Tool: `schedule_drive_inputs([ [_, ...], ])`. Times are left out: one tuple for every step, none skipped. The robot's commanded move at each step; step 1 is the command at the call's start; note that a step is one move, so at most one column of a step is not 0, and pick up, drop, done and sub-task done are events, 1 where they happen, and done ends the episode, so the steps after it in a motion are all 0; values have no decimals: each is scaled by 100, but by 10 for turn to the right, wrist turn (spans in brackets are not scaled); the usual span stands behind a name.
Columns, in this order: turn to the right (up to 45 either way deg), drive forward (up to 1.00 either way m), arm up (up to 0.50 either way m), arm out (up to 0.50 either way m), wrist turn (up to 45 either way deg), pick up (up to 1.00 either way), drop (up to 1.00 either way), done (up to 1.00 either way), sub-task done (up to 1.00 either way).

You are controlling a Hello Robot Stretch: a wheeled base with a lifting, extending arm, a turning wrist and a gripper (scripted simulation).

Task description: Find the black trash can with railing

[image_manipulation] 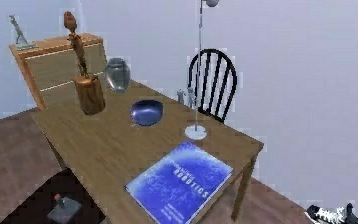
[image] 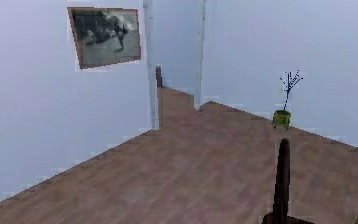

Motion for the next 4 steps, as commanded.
schedule_drive_inputs([
  [0,100,0,0,0,0,0,0,0],
  [30,0,0,0,0,0,0,0,0],
  [0,100,0,0,0,0,0,0,0],
  [0,40,0,0,0,0,0,0,0],
])
